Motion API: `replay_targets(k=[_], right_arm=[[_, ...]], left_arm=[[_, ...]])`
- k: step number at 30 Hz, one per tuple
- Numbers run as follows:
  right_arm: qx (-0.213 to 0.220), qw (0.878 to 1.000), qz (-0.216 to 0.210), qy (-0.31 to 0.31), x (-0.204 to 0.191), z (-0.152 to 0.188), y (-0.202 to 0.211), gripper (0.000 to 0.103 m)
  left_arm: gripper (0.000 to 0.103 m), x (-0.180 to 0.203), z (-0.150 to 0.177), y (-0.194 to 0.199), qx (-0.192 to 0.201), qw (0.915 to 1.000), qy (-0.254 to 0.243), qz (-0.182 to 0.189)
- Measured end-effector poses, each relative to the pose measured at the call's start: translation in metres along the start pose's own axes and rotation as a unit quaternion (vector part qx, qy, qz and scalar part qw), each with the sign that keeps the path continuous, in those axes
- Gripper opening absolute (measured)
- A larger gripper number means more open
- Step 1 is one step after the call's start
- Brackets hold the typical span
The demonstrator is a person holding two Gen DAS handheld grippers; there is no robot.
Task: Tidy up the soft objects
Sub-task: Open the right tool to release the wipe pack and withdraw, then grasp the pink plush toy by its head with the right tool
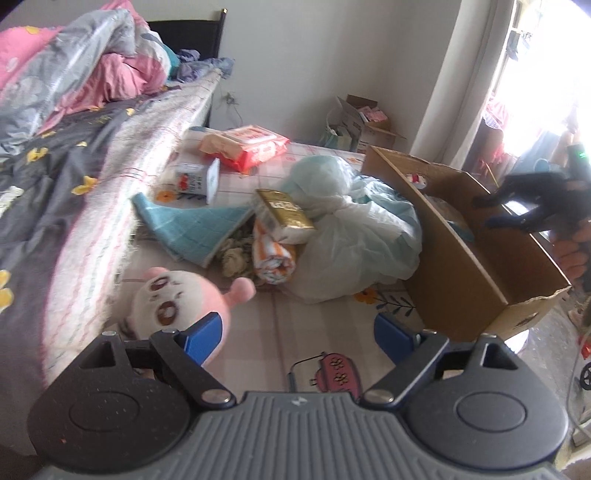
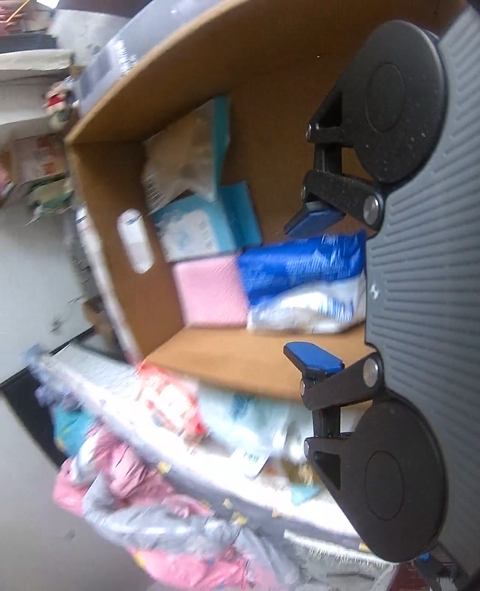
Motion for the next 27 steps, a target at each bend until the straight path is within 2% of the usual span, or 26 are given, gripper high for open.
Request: replay_targets(k=[4, 9, 12, 15, 18, 21, 27], right_arm=[[0.013, 0.999, -0.050, 0.017, -0.036, 0.010, 0.021, 0.062], [0.002, 0.988, -0.143, 0.050, -0.098, 0.033, 0.029, 0.062], [-0.030, 0.978, -0.195, 0.066, -0.138, 0.053, 0.015, 0.062], [-0.076, 0.967, -0.233, 0.072, -0.172, 0.077, -0.014, 0.062], [-0.124, 0.958, -0.250, 0.060, -0.200, 0.099, -0.053, 0.062], [-0.168, 0.954, -0.244, 0.040, -0.214, 0.117, -0.098, 0.062], [-0.213, 0.950, -0.229, 0.018, -0.227, 0.135, -0.162, 0.066]], left_arm=[[0.090, -0.009, 0.006, 0.009, 0.011, 0.9998, 0.006, -0.015], [0.090, -0.016, 0.012, 0.014, 0.023, 0.9978, -0.002, -0.061], [0.090, -0.021, 0.014, 0.010, 0.022, 0.9962, -0.012, -0.083], [0.090, -0.027, 0.014, 0.002, 0.017, 0.9955, -0.020, -0.091], [0.090, -0.035, 0.013, -0.010, 0.007, 0.9948, -0.020, -0.100], [0.090, -0.042, 0.011, -0.022, 0.001, 0.9935, -0.022, -0.112], [0.090, -0.053, 0.006, -0.045, -0.019, 0.9922, -0.025, -0.121]])
Point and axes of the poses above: each gripper's, at about its wrist camera, not at the fingertips, and y roughly against the way its jaws point, x to its right, z to its underside, the point moved 3 cm from there along -y, roughly the way its jaws point, and after that the axes turned 8 degrees about -x, right-handed, at the moved point
